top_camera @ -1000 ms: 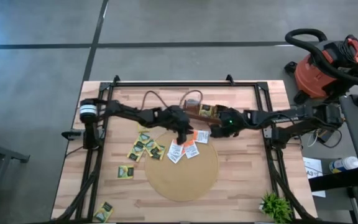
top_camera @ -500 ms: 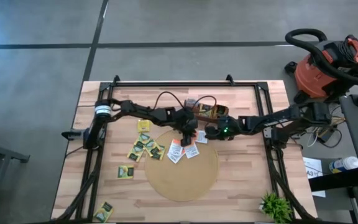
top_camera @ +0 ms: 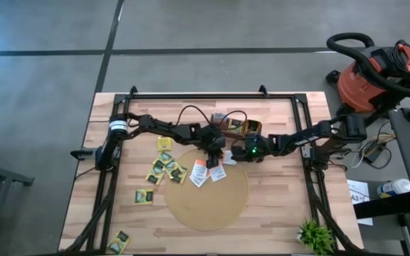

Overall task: Pick & Place Tea
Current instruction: Put the orange tea bag into the left section of the wooden organizer

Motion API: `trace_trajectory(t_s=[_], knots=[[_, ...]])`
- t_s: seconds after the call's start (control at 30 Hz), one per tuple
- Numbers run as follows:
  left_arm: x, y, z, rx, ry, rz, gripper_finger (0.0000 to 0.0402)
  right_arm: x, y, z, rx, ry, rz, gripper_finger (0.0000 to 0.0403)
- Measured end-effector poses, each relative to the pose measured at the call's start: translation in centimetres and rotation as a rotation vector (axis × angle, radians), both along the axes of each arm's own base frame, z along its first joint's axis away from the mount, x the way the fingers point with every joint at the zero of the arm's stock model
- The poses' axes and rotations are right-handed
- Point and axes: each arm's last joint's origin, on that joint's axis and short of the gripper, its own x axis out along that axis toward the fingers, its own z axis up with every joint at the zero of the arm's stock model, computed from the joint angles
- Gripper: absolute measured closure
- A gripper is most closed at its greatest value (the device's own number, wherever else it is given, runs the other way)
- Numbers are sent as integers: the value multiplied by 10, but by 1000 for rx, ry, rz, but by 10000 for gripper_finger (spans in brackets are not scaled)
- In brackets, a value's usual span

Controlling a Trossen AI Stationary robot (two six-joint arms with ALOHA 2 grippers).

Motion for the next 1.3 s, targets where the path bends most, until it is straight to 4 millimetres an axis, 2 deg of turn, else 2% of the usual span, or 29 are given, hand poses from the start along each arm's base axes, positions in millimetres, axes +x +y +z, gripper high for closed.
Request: trace_trajectory(t_s=[0.13, 0.33, 0.5, 0.6, 0.67, 0.8, 0.97, 1.07, 1.13, 1.3], knots=[[0, 0, 0, -2, -3, 2, 303, 2, -2, 2, -22, -6, 9, 267], [0, 0, 0, 2, -4, 6, 303, 6, -4, 6, -60, -23, 34, 333], [-1, 0, 3, 12, 0, 16, 303, 16, -10, 19, -163, -69, 108, 388], [-5, 2, 13, 73, 11, 75, 303, 21, -17, 31, -232, -49, 153, 391], [-10, 4, 30, 146, -11, 138, 303, 22, -24, 41, -278, -3, 191, 392], [-28, 8, 74, 256, -97, 234, 303, 24, -42, 67, -412, 69, 308, 394], [-62, 9, 107, 259, -150, 342, 303, 29, -77, 113, -577, 110, 430, 394], [-85, 6, 114, 214, -180, 434, 303, 36, -100, 137, -668, 167, 526, 394], [-99, 3, 111, 178, -189, 485, 303, 44, -112, 146, -714, 218, 620, 394], [-124, -2, 99, 60, -287, 583, 303, 73, -132, 147, -805, 333, 960, 394]])
